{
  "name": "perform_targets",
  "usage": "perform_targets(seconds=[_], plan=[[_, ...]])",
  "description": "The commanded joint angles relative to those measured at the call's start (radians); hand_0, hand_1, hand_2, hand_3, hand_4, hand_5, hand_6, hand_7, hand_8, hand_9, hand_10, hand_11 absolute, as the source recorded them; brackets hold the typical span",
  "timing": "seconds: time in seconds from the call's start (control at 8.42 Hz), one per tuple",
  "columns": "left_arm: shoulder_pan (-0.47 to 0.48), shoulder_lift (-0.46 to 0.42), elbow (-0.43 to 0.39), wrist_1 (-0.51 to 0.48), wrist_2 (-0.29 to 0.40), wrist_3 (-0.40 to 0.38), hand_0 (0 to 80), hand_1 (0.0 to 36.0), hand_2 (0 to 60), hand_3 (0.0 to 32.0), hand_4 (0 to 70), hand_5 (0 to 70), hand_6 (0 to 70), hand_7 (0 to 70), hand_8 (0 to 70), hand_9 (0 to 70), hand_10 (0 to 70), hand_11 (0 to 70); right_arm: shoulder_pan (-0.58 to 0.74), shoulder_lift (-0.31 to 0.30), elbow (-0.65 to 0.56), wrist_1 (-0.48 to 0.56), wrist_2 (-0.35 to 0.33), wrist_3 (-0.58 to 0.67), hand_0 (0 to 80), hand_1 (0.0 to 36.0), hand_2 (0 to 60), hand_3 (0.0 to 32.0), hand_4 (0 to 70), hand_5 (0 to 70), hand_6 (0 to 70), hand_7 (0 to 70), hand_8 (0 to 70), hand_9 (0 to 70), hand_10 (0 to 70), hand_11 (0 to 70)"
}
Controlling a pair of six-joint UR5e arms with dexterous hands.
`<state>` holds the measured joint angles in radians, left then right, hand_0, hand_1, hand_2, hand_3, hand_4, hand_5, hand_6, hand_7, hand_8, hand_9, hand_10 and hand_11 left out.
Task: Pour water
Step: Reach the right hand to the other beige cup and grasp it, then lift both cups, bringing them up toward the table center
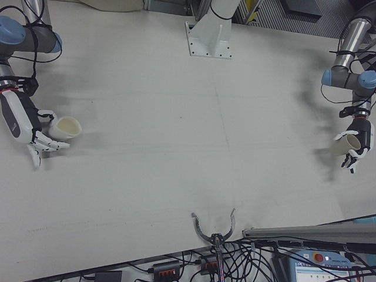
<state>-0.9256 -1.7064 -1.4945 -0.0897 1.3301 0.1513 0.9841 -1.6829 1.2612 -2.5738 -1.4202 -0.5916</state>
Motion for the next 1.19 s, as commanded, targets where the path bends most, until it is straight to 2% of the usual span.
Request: perform_targets(seconds=[0.0,0.12,0.24,0.36,0.48,0.59,0.71,0.83,0.95,1.07], plan=[[0.002,0.004,-0.07,0.045,0.003,0.001,80.0,36.0,60.0,0.0,48.8,70.0,17.2,17.7,4.9,2.5,8.1,16.1,-0.001,-0.012,0.068,-0.008,0.037,0.01,80.0,36.0,60.0,0.0,17.5,19.9,38.7,67.5,36.2,50.4,0.0,0.0],[0.004,-0.007,-0.096,0.073,0.004,0.002,80.0,36.0,60.0,0.0,49.8,70.0,17.5,18.0,4.7,2.4,8.0,15.8,0.007,-0.023,0.12,-0.02,0.055,0.031,80.0,36.0,60.0,0.0,14.8,20.0,36.7,62.5,33.4,46.6,0.0,0.0],[0.008,-0.024,-0.136,0.124,0.004,0.008,80.0,36.0,60.0,0.0,50.5,70.0,17.6,18.1,4.6,2.3,7.9,15.8,0.034,-0.059,0.209,-0.025,0.063,0.047,80.0,36.0,60.0,0.0,16.5,20.1,37.6,61.7,32.0,44.7,0.0,0.0],[0.008,-0.11,-0.147,0.204,0.004,0.014,80.0,36.0,60.0,0.0,51.6,70.0,17.9,18.4,4.7,2.3,7.9,15.7,0.115,-0.07,0.319,-0.095,0.064,0.053,80.0,36.0,60.0,0.0,18.4,20.5,38.8,61.3,31.6,44.1,0.0,0.0],[0.023,-0.202,-0.148,0.288,0.006,0.024,80.0,36.0,60.0,0.0,52.2,70.0,18.3,18.6,4.7,2.4,8.0,15.8,0.178,-0.06,0.442,-0.256,0.055,0.073,80.0,36.0,60.0,0.0,21.8,20.9,41.1,63.8,32.2,44.8,0.0,0.0],[0.09,-0.29,-0.147,0.37,0.006,0.027,80.0,36.0,60.0,0.0,51.5,70.0,18.2,18.1,4.7,2.2,7.8,15.6,0.247,-0.022,0.549,-0.448,0.049,0.072,80.0,36.0,60.0,0.0,28.0,21.0,44.4,67.1,34.3,47.5,0.0,0.0],[0.15,-0.356,-0.144,0.413,0.006,0.024,80.0,36.0,60.0,0.0,50.7,70.0,18.2,17.9,4.6,2.1,7.7,15.4,0.289,0.032,0.581,-0.559,0.046,0.073,80.0,36.0,60.0,0.0,27.3,20.7,44.4,64.9,35.3,48.5,0.0,0.0],[0.184,-0.389,-0.144,0.441,0.006,0.027,80.0,36.0,60.0,0.0,50.8,70.0,18.7,18.1,4.9,2.2,7.8,15.5,0.297,0.09,0.569,-0.609,0.023,0.073,80.0,36.0,60.0,0.0,27.3,20.6,44.3,64.4,34.6,47.7,0.0,0.0],[0.209,-0.406,-0.145,0.45,0.004,0.03,80.0,36.0,60.0,0.0,52.1,70.0,19.6,18.5,5.2,2.4,7.8,15.5,0.304,0.156,0.561,-0.62,0.032,0.076,80.0,36.0,60.0,0.0,30.1,20.8,46.0,66.7,34.4,47.5,0.0,0.0],[0.22,-0.42,-0.15,0.465,0.004,0.03,80.0,36.0,60.0,0.0,52.4,70.0,19.7,18.7,5.3,2.7,8.1,15.8,0.3,0.225,0.557,-0.628,0.062,0.07,80.0,36.0,60.0,0.0,36.1,21.3,50.8,70.0,36.7,50.2,0.0,0.0]])
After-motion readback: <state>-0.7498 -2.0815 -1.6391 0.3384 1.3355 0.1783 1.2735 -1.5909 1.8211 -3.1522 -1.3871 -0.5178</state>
